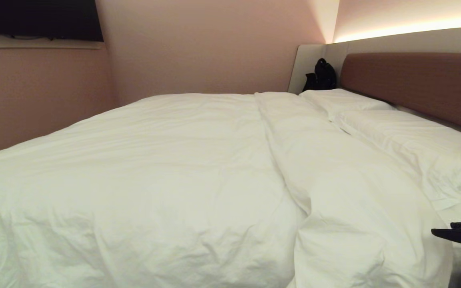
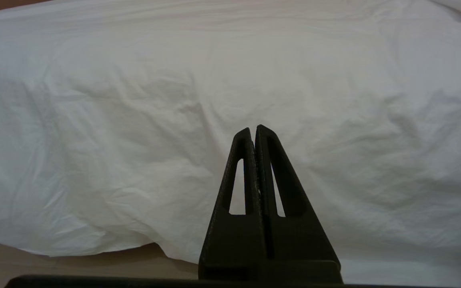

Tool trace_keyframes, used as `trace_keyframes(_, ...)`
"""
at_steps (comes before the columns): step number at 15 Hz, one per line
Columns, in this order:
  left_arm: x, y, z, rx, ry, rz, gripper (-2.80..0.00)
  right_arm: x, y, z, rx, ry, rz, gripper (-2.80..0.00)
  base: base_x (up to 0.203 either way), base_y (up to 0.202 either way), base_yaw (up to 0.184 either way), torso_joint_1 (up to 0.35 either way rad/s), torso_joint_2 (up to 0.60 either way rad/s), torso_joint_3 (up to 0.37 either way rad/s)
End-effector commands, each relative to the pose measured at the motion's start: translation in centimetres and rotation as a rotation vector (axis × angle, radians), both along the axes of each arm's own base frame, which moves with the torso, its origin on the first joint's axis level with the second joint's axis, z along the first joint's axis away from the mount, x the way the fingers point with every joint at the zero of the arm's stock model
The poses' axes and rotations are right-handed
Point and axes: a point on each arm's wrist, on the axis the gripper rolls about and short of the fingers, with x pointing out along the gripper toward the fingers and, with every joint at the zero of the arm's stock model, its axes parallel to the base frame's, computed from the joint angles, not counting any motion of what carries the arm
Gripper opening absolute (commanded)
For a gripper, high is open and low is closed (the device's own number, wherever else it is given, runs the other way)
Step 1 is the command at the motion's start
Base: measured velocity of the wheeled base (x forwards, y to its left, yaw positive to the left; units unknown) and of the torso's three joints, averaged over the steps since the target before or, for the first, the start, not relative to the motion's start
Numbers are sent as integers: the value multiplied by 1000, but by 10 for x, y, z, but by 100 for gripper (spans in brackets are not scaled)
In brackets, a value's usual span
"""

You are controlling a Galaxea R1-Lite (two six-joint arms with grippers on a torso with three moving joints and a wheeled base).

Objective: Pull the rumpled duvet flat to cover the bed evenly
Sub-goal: Flatten the corners of the folded blanket

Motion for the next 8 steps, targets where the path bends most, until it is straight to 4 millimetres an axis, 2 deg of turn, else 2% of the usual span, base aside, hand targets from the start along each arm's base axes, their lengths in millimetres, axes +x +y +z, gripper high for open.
trace_keyframes(1,0,0,0,0,2,0,-280,-7,1,0,-129,68,-105,0,0,0,0,0,0,0)
trace_keyframes(8,0,0,0,0,1,0,-280,4,-7,-26,-54,169,-94,0,0,0,0,0,0,0)
